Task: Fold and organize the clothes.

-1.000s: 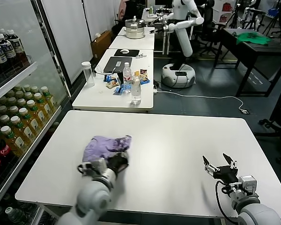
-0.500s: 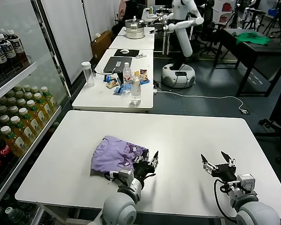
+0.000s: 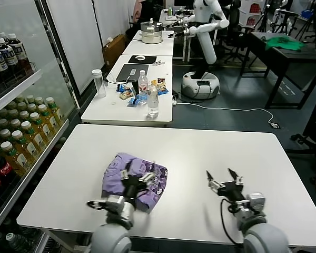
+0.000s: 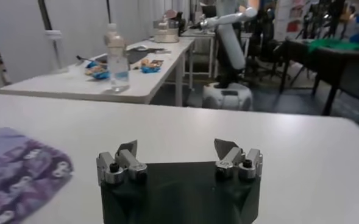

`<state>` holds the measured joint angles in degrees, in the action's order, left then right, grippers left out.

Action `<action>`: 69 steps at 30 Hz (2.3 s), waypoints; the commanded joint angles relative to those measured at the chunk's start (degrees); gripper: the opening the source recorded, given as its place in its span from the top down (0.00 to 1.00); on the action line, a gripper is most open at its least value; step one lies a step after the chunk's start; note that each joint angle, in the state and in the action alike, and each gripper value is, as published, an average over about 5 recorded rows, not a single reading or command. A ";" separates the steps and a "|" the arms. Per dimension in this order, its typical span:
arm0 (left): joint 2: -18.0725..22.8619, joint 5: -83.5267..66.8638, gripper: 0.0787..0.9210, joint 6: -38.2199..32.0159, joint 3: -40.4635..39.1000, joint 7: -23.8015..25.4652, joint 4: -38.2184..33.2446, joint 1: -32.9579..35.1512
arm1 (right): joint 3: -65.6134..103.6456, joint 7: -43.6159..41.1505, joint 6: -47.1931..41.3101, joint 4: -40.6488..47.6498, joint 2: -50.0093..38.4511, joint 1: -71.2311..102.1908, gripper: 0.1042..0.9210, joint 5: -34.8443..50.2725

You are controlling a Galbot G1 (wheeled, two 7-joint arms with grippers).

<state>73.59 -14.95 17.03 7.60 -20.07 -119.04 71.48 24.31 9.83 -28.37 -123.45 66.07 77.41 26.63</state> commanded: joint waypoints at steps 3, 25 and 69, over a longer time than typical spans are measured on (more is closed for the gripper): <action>-2.39 4.35 0.12 -4.93 14.04 -0.53 -3.15 9.67 | -20.96 7.25 -0.98 12.22 11.88 -10.99 0.12 3.07; -0.94 5.11 0.12 -5.99 14.42 -0.76 -3.36 11.84 | -21.94 13.06 -1.08 21.25 16.74 -17.24 0.30 7.91; -0.67 5.43 0.12 -7.40 12.64 -0.29 -3.64 13.63 | -8.62 -9.42 -4.30 25.03 -9.09 -25.44 0.92 -13.82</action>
<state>72.78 -9.70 9.73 20.47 -20.44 -122.55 84.92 10.77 4.63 -32.89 -94.47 62.78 46.89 18.54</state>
